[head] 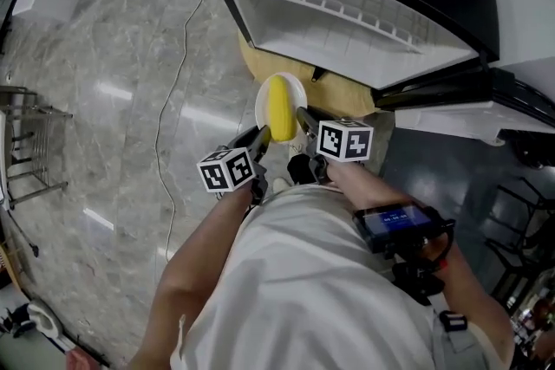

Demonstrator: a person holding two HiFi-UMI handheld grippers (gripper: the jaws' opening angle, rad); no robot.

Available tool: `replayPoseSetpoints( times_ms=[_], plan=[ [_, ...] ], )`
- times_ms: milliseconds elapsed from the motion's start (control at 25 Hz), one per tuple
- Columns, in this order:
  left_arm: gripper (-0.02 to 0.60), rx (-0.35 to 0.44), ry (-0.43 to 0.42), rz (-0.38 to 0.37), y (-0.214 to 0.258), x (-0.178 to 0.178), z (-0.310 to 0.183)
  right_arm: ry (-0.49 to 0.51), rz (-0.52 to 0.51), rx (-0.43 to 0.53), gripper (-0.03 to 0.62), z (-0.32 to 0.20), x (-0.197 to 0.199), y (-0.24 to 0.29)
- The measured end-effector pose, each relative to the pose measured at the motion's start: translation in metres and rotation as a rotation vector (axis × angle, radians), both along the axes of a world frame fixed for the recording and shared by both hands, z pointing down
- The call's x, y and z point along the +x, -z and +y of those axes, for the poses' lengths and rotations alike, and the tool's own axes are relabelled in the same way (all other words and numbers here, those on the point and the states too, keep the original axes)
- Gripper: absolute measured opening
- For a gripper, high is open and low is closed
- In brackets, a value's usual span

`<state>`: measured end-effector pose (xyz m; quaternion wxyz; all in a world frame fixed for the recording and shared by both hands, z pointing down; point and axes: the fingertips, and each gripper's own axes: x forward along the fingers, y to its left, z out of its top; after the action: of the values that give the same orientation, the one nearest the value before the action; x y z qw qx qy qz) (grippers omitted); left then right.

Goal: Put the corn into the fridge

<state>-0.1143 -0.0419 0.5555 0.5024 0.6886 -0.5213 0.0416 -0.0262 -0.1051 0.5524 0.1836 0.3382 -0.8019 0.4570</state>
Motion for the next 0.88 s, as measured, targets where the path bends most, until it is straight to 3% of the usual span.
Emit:
replayPoseSetpoints(
  times_ms=[880],
  plan=[
    [0.081,-0.016,0.042,-0.043,-0.015,-0.013,-0.038,0.035,-0.022,-0.023,0.055,-0.039,-0.014,-0.020]
  ],
)
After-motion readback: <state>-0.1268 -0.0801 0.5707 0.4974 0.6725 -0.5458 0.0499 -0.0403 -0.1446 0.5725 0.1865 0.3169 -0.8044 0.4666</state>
